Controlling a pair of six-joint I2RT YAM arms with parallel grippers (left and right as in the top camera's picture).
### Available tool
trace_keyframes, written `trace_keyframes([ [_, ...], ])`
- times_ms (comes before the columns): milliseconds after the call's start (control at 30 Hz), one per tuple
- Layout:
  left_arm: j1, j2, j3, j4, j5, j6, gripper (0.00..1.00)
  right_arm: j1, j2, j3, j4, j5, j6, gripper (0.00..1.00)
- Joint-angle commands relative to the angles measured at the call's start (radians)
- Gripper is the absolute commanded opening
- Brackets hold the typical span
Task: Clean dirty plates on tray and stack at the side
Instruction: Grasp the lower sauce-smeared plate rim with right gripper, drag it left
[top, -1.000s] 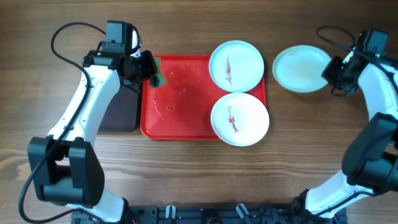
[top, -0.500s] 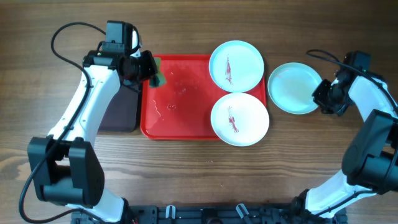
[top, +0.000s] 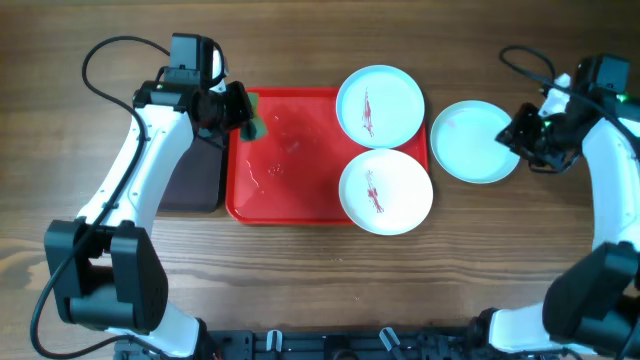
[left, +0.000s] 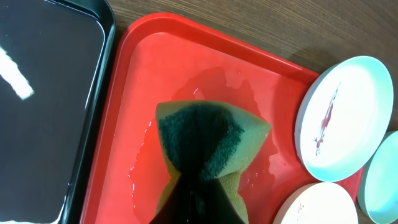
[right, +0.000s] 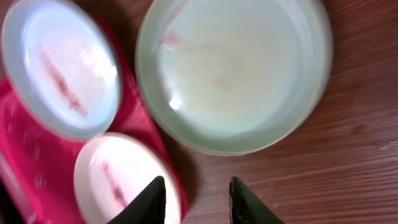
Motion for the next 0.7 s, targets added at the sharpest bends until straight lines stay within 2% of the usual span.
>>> trace_keyframes([
  [0, -0.001, 0.008, -0.006, 0.0, -0.01, -0.006, 0.04, 0.086, 0.016, -0.074, -0.015, -0.048, -0.07, 0.34],
  [333, -0.001, 0.008, -0.006, 0.001, -0.01, -0.006, 0.04, 0.232, 0.019, -0.317, 0.161, -0.048, -0.085, 0.33],
  [667, -0.001, 0.008, -0.006, 0.0, -0.01, -0.006, 0.04, 0.31, 0.035, -0.407, 0.3, -0.002, -0.079, 0.34],
])
